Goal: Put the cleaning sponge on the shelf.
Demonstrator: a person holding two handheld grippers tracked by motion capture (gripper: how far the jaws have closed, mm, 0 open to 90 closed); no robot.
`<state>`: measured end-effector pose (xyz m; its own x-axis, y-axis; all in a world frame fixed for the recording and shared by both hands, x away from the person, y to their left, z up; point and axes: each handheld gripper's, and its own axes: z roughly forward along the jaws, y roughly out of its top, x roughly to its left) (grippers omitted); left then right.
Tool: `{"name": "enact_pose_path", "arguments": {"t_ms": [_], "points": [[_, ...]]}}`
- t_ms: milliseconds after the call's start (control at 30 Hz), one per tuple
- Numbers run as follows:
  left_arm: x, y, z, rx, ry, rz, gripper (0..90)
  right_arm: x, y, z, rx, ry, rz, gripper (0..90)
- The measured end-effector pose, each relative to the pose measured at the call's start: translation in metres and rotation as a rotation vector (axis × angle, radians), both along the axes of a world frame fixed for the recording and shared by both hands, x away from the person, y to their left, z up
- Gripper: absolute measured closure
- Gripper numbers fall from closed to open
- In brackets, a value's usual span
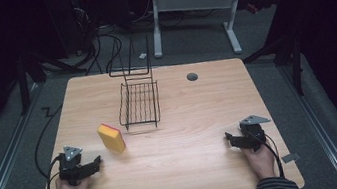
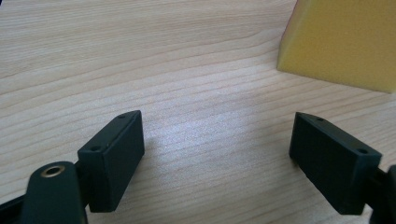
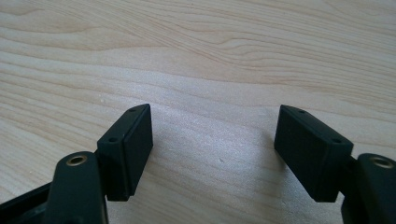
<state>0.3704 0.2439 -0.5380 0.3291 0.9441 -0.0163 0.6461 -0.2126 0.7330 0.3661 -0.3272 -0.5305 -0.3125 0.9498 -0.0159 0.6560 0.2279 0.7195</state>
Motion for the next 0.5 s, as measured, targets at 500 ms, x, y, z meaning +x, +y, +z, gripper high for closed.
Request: {"name": "enact_pose_path", "arguments": {"t_ms": [500], "points": [[0.0015,0.0010,0.0003,-0.017,0.005,0.005,17.5,0.0001,0.0001,0.0000,-0.001,-0.001,-0.001,28.3]]}}
